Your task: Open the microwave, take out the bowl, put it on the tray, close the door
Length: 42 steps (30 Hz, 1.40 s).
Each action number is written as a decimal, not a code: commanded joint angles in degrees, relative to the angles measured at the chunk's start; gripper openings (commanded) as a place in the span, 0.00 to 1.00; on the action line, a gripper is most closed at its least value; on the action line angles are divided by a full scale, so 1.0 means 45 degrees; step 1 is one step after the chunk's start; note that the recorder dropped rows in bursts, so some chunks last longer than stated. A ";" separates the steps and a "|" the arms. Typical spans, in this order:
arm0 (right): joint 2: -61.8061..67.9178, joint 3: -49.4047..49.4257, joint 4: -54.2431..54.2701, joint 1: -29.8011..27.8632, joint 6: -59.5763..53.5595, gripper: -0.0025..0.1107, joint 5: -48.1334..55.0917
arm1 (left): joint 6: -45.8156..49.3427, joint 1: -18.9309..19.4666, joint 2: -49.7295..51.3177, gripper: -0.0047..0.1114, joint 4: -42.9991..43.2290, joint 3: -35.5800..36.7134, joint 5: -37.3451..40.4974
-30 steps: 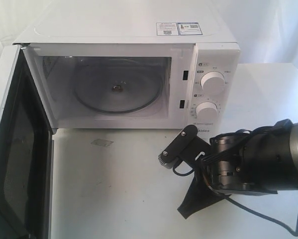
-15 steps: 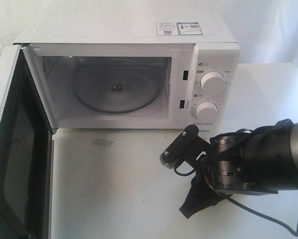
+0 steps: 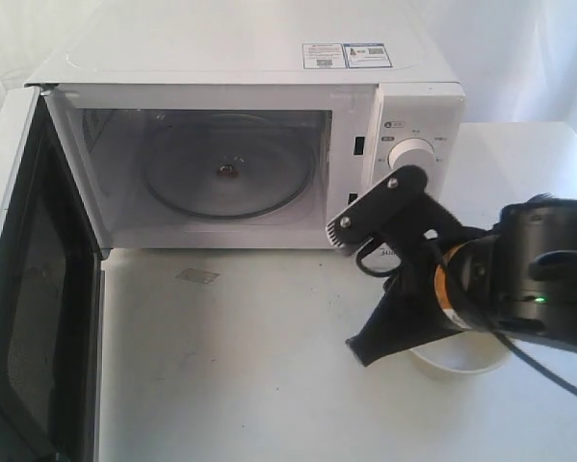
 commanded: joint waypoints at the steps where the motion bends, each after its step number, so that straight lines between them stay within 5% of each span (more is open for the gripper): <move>1: -0.1769 0.0000 0.0252 -0.0068 -0.0096 0.02 0.0008 | -0.0002 0.0010 -0.0063 0.04 -0.0145 0.0040 0.0001; 9: -0.3453 0.0000 0.0582 -0.0068 -0.0096 0.02 -0.0655 | -0.0052 0.0010 -0.0063 0.04 -0.0145 0.0040 -0.1078; 15: -0.3309 0.0000 0.0163 -0.0068 -0.0096 0.02 -0.0843 | -0.1107 0.0010 -0.0063 0.04 -0.0197 0.0013 -1.0749; 17: -0.3191 0.0000 -0.0053 -0.0068 -0.0096 0.02 -0.0843 | -0.0627 0.0010 -0.0063 0.04 -0.0284 -0.0967 -1.1608; 21: -0.2950 0.0000 -0.0162 -0.0068 -0.0096 0.02 -0.0843 | 0.1001 0.0010 -0.0057 0.04 -0.0336 -0.4393 -0.7227; 25: -0.2780 0.0000 -0.0447 -0.0068 -0.0096 0.02 -0.0845 | 0.2725 0.0010 0.1361 0.04 -0.0179 -0.8628 -0.0112; 29: -0.2780 0.0000 -0.0499 -0.0068 -0.0041 0.02 -0.0845 | 0.1030 0.0010 0.3435 0.04 0.1629 -1.2187 0.6801; 33: -0.2780 0.0000 -0.0409 -0.0068 0.0099 0.02 -0.0845 | -0.0556 0.0010 0.5424 0.04 0.3643 -1.4170 1.1964; 42: -0.2780 0.0000 -0.0201 -0.0068 0.0099 0.02 -0.0497 | -0.2071 0.0010 0.7816 0.04 0.2892 -1.4467 1.2327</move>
